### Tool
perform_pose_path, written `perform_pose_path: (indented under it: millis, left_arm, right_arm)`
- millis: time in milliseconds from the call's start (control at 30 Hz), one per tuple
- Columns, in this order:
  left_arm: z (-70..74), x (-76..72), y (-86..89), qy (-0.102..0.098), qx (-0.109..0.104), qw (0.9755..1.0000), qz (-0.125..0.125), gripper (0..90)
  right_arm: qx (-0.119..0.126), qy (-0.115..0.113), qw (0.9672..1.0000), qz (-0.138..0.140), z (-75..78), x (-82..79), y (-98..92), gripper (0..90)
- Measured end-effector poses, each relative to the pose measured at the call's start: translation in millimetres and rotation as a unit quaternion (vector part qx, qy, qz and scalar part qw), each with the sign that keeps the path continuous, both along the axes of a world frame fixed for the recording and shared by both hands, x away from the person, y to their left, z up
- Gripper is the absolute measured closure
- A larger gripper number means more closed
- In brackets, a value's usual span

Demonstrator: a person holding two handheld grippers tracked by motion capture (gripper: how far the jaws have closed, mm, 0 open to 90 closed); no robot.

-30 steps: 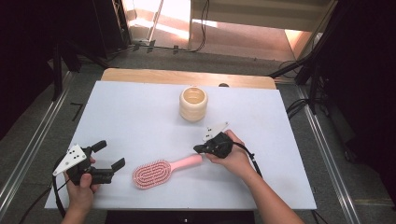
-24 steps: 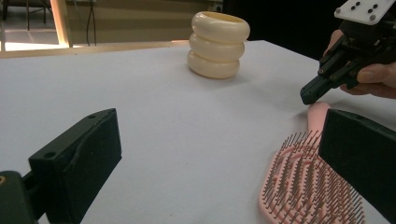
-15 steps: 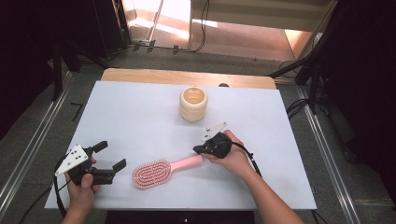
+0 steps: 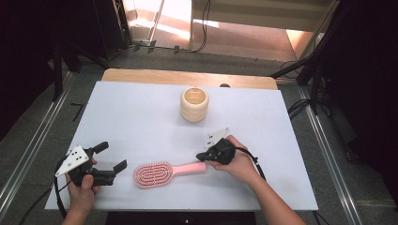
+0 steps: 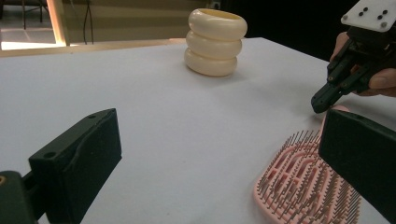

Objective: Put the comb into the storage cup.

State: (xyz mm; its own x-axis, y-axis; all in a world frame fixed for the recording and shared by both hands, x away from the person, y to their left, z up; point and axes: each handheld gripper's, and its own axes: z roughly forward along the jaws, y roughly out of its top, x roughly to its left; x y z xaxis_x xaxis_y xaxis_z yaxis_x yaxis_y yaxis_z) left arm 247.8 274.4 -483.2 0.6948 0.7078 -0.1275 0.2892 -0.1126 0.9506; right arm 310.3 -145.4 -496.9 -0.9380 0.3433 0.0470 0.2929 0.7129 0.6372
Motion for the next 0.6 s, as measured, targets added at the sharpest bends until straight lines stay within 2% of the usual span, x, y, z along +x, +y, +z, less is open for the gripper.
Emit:
perform_pose_path:
  millis: [433, 533, 600]
  left_arm:
    - [-0.1, -0.6, -1.1, 0.0, 0.002, 1.0, 0.001, 0.0]
    - [0.0, -0.6, -1.5, -0.001, 0.002, 1.0, 0.0, 0.0]
    - [-0.1, -0.6, -1.8, -0.001, 0.002, 1.0, -0.001, 0.0]
  right_arm:
    - [-0.005, 0.02, 0.9996, 0.017, -3.5, -26.6, -4.9, 88.0]
    - [-0.008, 0.02, 0.9996, 0.017, -2.6, -29.0, -5.8, 87.9]
    - [-0.011, 0.012, 0.9998, 0.01, 0.7, -28.8, -6.8, 87.8]
